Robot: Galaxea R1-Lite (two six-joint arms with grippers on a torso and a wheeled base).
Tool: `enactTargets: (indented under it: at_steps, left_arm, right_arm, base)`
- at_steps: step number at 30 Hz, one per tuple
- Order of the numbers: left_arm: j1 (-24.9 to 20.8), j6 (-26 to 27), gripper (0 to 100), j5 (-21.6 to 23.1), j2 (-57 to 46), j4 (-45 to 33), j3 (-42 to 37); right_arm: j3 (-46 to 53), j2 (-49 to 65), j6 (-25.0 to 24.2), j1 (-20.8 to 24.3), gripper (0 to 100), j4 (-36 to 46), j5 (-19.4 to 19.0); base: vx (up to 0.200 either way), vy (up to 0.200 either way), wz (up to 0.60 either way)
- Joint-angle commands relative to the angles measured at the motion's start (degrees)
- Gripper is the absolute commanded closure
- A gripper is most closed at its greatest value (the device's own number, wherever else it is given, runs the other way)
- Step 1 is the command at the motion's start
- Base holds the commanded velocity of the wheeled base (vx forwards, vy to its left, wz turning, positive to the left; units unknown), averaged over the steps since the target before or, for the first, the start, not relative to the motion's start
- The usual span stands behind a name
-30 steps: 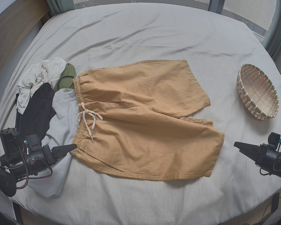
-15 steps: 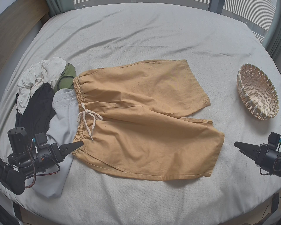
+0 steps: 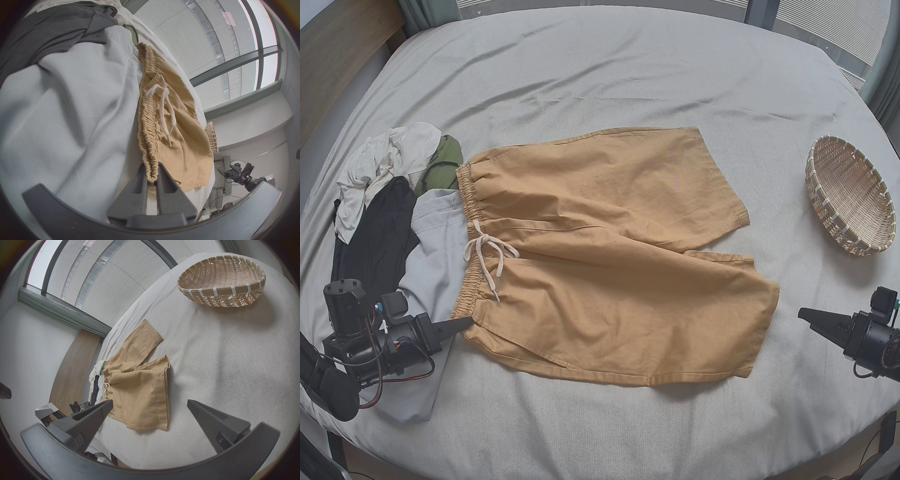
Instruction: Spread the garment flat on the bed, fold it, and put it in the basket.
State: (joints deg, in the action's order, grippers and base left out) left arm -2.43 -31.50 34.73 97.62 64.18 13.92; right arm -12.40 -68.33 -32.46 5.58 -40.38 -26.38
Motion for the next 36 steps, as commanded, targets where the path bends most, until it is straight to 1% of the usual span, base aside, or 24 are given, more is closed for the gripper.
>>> enactTargets:
  at_steps: [1,2,3,5,8,14,21,22,23,24,27,36]
  left_arm:
    - [0.32,-0.05,100,0.07,-6.92,-0.64,-3.64]
    - [0.32,-0.05,100,0.07,-6.92,-0.64,-3.64]
    - [0.58,0.12,100,-0.10,-8.06,-0.55,-4.78]
    - [1.20,0.21,100,-0.19,-8.24,-0.46,-5.40]
    - [1.99,0.30,100,-0.19,-8.06,-0.11,-5.66]
    - [1.81,0.30,100,-0.54,-7.80,0.06,-5.66]
    - [1.46,0.39,100,-0.54,-7.71,0.15,-5.48]
    - [1.37,0.48,100,-0.54,-7.80,0.15,-5.48]
    - [1.37,0.48,100,-0.54,-7.80,0.15,-5.48]
    - [1.28,0.48,100,-0.54,-7.80,0.15,-5.31]
    - [1.28,0.48,100,-0.54,-7.80,0.15,-5.22]
    - [1.37,0.48,100,-0.54,-7.80,0.15,-5.13]
  right_arm:
    - [0.62,-2.69,1.79,0.92,0,0.12,0.01]
    - [0.62,-2.69,1.79,0.92,0,0.12,0.01]
    - [1.41,-4.88,3.90,1.80,0,-0.23,0.01]
    - [1.68,-7.17,6.10,2.94,0,-0.32,0.01]
    - [1.94,-9.89,8.12,5.05,0,-0.58,0.10]
    - [2.20,-12.97,8.29,8.22,0,-1.46,0.01]
    - [2.82,-16.49,10.32,8.74,0,-3.13,0.01]
    - [3.52,-17.89,10.40,9.18,0,-4.98,0.01]
    - [3.52,-17.89,10.40,9.18,0,-4.98,0.01]
    - [4.40,-19.56,10.40,10.24,0,-8.40,0.01]
    - [5.37,-22.11,10.49,11.12,0,-12.36,0.01]
    - [6.25,-24.31,10.58,12.79,0,-15.96,-0.07]
  base:
    - [0.000,0.000,0.00]
    - [0.000,0.000,0.00]
    - [0.000,0.000,0.00]
    - [0.000,0.000,0.00]
    - [0.000,0.000,0.00]
    - [0.000,0.000,0.00]
    - [0.000,0.000,0.00]
    - [0.000,0.000,0.00]
    - [0.000,0.000,0.00]
    - [0.000,0.000,0.00]
    - [0.000,0.000,0.00]
    - [0.000,0.000,0.00]
